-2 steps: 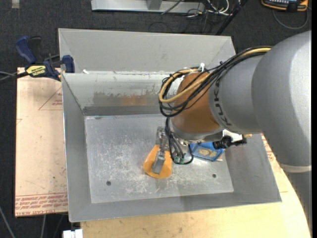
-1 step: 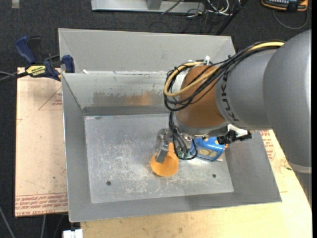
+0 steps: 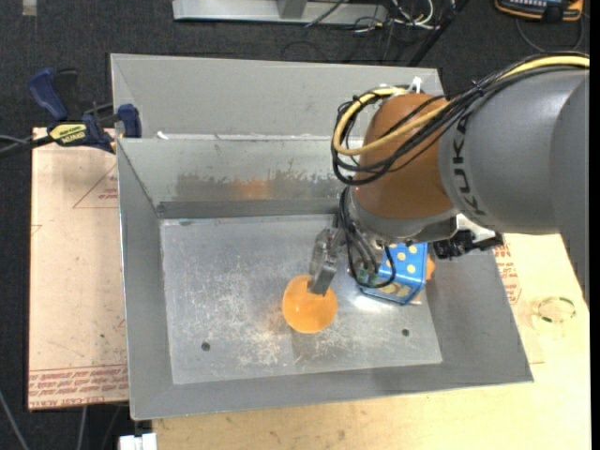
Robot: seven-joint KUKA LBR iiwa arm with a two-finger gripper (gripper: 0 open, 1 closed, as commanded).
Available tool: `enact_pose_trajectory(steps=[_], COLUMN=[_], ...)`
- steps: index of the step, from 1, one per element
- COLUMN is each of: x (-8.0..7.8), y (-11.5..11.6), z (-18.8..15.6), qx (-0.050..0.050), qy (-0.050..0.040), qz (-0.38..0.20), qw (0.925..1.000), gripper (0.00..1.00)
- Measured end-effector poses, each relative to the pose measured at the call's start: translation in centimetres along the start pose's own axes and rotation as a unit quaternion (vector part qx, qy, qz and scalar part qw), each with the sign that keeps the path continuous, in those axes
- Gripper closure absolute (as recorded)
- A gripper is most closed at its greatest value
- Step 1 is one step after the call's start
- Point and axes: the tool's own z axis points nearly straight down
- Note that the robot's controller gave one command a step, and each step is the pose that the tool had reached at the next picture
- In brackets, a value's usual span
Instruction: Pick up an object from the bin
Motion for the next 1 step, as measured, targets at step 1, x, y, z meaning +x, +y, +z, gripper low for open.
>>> enact_pose_trajectory(steps=[1], x=[-1.1], y=[0.85], z=[-5.42], qx=[-0.003], qy=[-0.006], qz=[-0.027], qw=[0.9996], gripper=[1.0])
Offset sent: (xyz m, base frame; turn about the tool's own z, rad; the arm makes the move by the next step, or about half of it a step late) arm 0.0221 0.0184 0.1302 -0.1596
